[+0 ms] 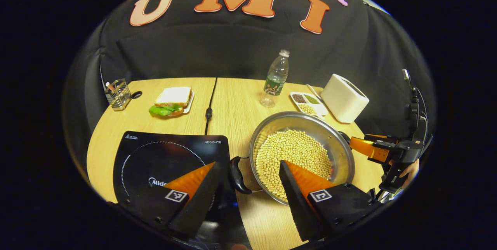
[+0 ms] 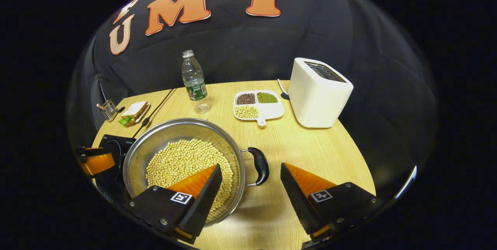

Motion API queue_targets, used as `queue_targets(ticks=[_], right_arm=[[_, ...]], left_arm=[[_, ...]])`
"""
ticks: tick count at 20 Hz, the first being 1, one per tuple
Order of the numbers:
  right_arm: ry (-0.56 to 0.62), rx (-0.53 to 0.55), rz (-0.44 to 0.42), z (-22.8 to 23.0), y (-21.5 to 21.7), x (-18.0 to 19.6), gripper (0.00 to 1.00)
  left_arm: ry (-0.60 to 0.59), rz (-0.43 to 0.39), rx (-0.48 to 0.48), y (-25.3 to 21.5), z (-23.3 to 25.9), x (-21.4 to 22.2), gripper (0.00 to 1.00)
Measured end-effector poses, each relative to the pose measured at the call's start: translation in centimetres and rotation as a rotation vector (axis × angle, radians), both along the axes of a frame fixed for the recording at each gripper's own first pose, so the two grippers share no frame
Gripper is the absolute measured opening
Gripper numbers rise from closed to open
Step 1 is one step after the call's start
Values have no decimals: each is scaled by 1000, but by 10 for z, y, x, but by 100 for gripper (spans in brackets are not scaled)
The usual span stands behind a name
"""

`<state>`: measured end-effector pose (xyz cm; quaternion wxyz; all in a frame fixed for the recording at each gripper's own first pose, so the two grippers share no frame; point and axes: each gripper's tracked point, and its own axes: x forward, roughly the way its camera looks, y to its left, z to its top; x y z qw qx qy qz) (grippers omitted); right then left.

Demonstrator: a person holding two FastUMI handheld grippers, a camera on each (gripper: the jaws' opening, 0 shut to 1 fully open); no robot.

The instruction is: First push the handle of the pot to place it horizontally, then grasp the pot with both hands and set it on the induction cooktop.

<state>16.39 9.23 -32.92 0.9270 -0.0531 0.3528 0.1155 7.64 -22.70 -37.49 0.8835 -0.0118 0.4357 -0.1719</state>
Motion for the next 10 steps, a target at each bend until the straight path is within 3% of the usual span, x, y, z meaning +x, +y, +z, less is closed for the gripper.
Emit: queue_targets(ticks=[3,8,10], right_arm=[[42,6,-13,-21,2,15,95],[113,41,-4,-46,14,25,94],[146,34,-24,-56,12,27,90]], left_arm=[[102,20,17,3,-27,-1,99],[111,18,26,4,-40,11,99],[99,14,23,2,-45,14,81]])
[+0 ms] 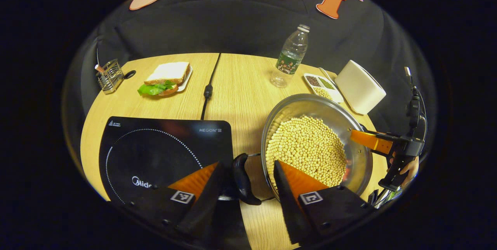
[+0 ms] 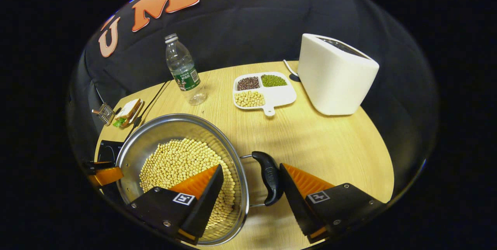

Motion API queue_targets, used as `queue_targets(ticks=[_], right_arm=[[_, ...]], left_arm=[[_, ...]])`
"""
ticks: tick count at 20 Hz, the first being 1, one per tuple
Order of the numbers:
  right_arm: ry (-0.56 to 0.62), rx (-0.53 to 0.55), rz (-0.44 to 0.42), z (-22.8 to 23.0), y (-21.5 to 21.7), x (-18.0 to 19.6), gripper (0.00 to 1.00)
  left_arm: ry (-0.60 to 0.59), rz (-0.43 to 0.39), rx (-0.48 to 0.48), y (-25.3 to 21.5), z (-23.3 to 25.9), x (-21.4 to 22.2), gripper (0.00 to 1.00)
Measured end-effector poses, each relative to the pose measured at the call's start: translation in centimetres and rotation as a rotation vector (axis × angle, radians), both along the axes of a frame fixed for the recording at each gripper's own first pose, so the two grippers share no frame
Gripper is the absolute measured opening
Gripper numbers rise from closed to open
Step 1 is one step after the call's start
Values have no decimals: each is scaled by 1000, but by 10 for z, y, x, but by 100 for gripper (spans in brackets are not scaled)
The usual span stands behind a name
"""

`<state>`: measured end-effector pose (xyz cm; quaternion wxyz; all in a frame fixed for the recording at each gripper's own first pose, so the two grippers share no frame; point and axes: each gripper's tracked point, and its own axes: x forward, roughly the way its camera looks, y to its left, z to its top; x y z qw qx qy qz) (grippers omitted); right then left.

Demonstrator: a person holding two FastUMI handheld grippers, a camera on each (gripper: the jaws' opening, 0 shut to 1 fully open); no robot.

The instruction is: First push the handle of the pot to place it horizontally, then grasp the pot with both hands and set it on the induction cooktop.

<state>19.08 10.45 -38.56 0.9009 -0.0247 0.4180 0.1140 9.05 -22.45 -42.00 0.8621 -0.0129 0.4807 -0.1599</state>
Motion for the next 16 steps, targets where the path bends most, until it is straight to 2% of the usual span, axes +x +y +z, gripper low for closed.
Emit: queue_targets(ticks=[1,2,4,7,9,10,12,16], right_arm=[[5,-9,-15,-3,-4,1,88],[15,-1,-21,-3,-4,1,80],[7,4,-17,-4,-4,-1,72],[-74,-47,52,-1,-5,-2,63],[-55,10,9,-1,-4,-7,57],[-47,22,-8,-1,-5,-9,52],[-43,14,-11,0,-9,-15,49],[-36,61,-35,14,-7,-24,49]], left_arm=[[-13,11,-1,-1,1,0,70],[-33,19,5,0,0,0,64],[-105,31,5,3,-3,1,64],[-157,99,-80,0,2,5,53],[-151,114,-94,1,2,9,47],[-152,98,-72,2,4,10,47],[-147,64,-41,2,2,10,44],[-98,101,-75,3,7,12,44]])
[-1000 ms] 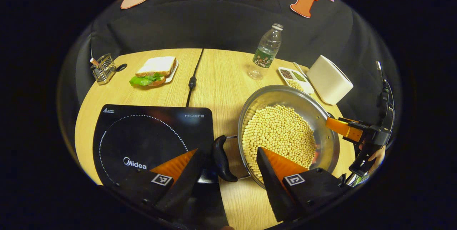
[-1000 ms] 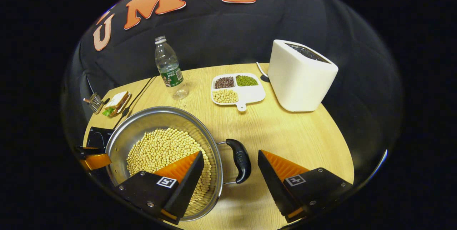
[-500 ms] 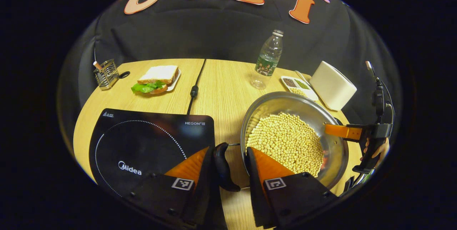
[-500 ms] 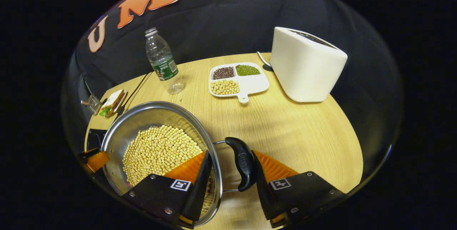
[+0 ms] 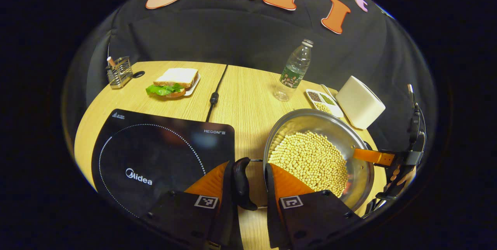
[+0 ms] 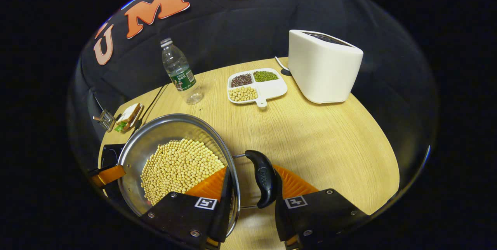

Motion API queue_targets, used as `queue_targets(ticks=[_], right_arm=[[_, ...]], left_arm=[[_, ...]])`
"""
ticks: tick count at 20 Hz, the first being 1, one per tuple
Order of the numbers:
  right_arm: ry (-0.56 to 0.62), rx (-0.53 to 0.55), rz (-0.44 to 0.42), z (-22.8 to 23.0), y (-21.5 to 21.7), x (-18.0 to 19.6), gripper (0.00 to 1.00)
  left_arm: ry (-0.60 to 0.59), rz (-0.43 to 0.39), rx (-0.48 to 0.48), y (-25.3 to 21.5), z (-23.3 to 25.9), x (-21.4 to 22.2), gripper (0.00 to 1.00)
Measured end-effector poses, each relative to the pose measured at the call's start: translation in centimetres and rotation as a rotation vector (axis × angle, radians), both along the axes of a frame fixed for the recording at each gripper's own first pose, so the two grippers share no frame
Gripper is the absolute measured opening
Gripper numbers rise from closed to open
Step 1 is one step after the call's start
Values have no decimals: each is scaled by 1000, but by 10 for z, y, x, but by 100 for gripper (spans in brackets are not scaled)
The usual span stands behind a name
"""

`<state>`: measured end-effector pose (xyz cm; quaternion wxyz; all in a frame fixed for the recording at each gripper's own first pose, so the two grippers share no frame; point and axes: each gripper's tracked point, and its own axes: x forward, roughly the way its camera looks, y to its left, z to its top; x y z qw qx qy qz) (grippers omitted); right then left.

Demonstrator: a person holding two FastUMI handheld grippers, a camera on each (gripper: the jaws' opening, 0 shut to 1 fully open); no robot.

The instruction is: First push the handle of the pot to place it horizontally, then grasp the pot with both hands and set it on the induction cooktop.

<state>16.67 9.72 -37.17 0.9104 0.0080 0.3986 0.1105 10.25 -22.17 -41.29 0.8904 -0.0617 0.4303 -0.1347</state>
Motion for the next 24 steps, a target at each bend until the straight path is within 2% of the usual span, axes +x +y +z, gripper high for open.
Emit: queue_targets(ticks=[3,11,12,13,14,19,20,21,24], right_arm=[[6,26,0,17,9,-4,49],[-11,95,26,65,64,-17,48],[-11,103,30,68,75,-20,48],[-11,105,36,71,85,-23,43],[-13,106,44,74,95,-27,48],[0,134,80,85,157,-51,48],[4,136,88,87,167,-56,43],[10,138,96,86,178,-61,48],[23,138,124,83,209,-74,48]], left_arm=[[-7,-13,4,8,8,2,43],[-42,3,1,60,73,20,43],[-38,9,2,70,77,21,44],[-33,16,4,82,80,22,44],[-30,22,7,92,85,23,44],[-23,50,22,160,102,29,45],[-21,58,27,173,104,30,44],[-20,62,36,184,106,29,45],[-9,85,53,220,110,25,45]])
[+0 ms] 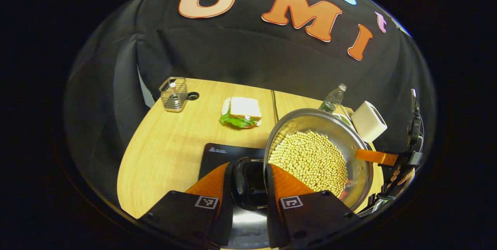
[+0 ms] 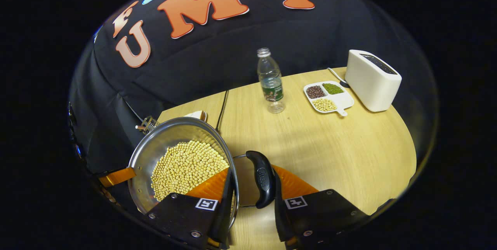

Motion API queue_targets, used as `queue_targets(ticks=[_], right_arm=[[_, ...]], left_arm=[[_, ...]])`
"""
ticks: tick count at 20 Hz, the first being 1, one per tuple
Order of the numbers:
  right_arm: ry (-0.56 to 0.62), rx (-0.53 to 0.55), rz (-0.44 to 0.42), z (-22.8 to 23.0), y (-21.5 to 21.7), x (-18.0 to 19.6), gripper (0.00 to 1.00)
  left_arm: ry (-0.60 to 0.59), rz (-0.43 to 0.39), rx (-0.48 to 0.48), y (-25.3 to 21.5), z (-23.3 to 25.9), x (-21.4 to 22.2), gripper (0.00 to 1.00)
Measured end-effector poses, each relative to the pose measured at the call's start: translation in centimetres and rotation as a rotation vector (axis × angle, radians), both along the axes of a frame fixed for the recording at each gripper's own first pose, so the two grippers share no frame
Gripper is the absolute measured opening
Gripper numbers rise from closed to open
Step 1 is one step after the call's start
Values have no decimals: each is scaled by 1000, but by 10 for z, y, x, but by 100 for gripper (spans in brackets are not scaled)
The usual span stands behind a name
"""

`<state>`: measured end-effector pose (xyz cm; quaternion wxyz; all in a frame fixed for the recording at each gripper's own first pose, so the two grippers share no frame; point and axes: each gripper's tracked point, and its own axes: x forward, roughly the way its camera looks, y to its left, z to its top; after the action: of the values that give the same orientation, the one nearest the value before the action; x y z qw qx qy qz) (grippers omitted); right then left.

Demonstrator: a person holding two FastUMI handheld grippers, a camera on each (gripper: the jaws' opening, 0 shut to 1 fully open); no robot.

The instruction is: First push the handle of the pot to place it horizontally, then grasp the pot with both hands and set it on the induction cooktop.

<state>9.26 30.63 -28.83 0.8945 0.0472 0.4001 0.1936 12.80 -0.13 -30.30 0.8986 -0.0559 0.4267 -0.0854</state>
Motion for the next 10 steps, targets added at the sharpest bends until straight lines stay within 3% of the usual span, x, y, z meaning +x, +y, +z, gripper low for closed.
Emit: queue_targets(ticks=[2,4,10], right_arm=[[11,0,17,-5,18,-11,43],[12,-6,27,-5,35,-25,48],[28,-28,20,-16,62,-55,48]], left_arm=[[8,17,3,23,-1,-4,45],[19,29,5,43,0,-10,45],[44,23,0,84,-11,-20,44]])
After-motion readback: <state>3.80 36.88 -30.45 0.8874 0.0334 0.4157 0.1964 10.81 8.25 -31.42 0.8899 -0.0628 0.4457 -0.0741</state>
